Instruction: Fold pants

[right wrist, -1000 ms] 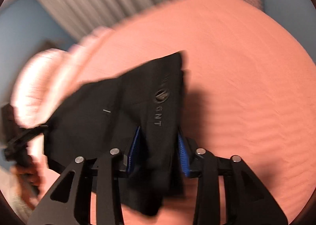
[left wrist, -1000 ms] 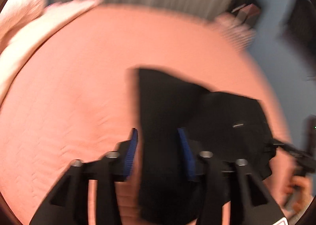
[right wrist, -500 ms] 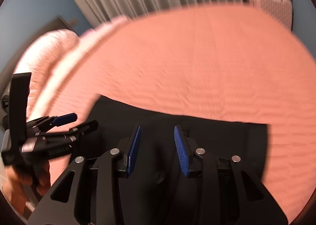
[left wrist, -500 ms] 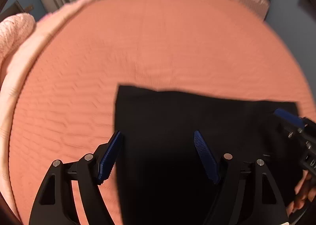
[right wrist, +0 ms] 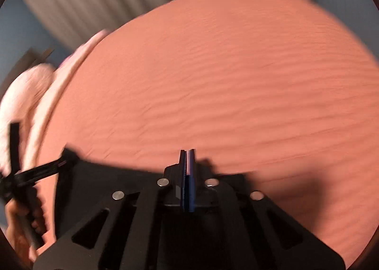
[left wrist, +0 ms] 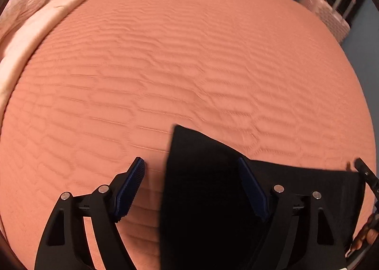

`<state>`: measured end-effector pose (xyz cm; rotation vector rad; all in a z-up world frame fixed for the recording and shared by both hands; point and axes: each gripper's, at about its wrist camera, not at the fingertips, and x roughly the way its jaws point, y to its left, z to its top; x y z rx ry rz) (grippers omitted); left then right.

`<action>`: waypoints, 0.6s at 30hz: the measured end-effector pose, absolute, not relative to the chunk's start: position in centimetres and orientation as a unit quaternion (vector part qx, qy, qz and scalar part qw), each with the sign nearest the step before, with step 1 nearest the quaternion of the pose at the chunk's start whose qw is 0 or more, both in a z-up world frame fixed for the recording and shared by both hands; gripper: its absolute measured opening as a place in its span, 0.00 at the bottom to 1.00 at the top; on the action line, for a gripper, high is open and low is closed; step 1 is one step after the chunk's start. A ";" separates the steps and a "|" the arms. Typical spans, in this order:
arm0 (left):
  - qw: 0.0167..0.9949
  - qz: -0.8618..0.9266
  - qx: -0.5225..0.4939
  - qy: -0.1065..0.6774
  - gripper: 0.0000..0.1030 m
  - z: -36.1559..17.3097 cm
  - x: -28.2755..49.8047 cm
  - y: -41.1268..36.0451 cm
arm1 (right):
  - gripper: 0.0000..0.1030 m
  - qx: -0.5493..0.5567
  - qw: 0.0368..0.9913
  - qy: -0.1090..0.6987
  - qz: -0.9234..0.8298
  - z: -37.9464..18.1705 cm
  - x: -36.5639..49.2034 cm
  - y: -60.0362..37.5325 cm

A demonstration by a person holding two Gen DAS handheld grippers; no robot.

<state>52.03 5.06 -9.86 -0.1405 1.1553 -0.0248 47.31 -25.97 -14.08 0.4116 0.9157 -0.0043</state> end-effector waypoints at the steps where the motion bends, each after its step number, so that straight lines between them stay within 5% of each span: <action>1: 0.842 -0.007 -0.075 0.535 0.73 -9.1 51.7 5.6 | 0.06 0.209 0.878 0.430 0.008 -13.2 46.2 -26.9; 6: 0.876 -0.076 -0.042 0.474 0.74 -4.7 45.3 3.5 | 0.06 0.149 0.883 0.428 0.119 -11.7 39.7 -23.1; 9: 0.863 -0.060 0.037 0.501 0.75 -8.5 40.0 1.4 | 0.03 0.068 0.876 0.466 0.102 -15.3 36.3 -21.7; 10: 0.851 -0.040 0.065 0.519 0.77 -10.9 38.6 1.8 | 0.00 0.115 0.878 0.453 0.100 -15.9 34.7 -24.0; 14: 0.856 -0.033 -0.032 0.515 0.76 -12.1 33.8 7.0 | 0.07 0.180 0.884 0.428 0.061 -13.6 29.6 -25.9; 18: 0.853 -0.029 -0.006 0.520 0.84 -13.6 31.4 7.8 | 0.07 0.131 0.879 0.443 0.114 -15.4 28.1 -24.9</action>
